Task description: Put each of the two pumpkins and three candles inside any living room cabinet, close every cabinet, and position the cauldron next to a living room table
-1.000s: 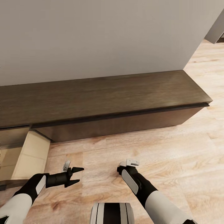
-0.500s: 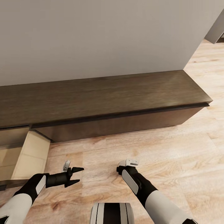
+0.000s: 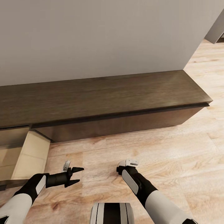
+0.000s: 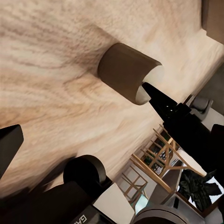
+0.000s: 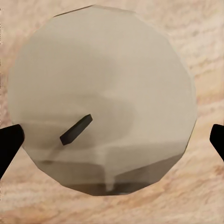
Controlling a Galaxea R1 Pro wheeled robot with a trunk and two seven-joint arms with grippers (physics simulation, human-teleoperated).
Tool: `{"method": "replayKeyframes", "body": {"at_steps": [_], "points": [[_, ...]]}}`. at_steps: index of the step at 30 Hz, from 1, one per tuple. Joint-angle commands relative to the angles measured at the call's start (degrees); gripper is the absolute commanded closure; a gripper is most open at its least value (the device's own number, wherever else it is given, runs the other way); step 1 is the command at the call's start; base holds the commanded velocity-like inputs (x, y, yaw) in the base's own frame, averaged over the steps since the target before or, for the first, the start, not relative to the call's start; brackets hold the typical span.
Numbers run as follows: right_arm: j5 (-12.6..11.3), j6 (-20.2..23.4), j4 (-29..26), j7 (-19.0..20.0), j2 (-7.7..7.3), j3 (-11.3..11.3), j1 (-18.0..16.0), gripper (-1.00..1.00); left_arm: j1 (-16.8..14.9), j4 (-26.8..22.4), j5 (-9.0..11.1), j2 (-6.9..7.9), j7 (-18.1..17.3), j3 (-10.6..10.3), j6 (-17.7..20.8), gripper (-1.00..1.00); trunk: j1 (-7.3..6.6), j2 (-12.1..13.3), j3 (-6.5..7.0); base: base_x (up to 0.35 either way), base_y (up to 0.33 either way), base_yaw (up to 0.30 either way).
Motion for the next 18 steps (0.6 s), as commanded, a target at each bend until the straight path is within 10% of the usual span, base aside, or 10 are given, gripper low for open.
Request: {"method": "replayKeyframes", "body": {"at_steps": [1,15,16,18], "points": [[0.37,0.18,1.55,0.74,-0.03,-0.05,0.02,-1.00,0.00,0.02,0.00,0.00,0.00,0.00,0.00,-1.00,0.01,0.01,0.00,0.000,0.000,0.000],[0.37,0.09,1.55,5.18,-0.12,-0.05,0.02,-1.00,0.01,-0.01,0.00,0.00,0.00,0.00,0.00,-1.00,0.01,0.01,0.00,0.000,0.000,0.000],[0.37,0.09,1.55,5.18,-0.12,-0.05,0.02,1.00,0.01,0.01,0.00,0.00,0.00,0.00,0.00,-1.00,0.01,0.01,0.00,0.000,0.000,0.000],[0.37,0.09,1.55,5.19,-0.12,-0.05,0.02,1.00,0.00,0.00,0.00,0.00,0.00,0.00,0.00,-1.00,0.01,0.01,0.00,0.000,0.000,0.000]]}}
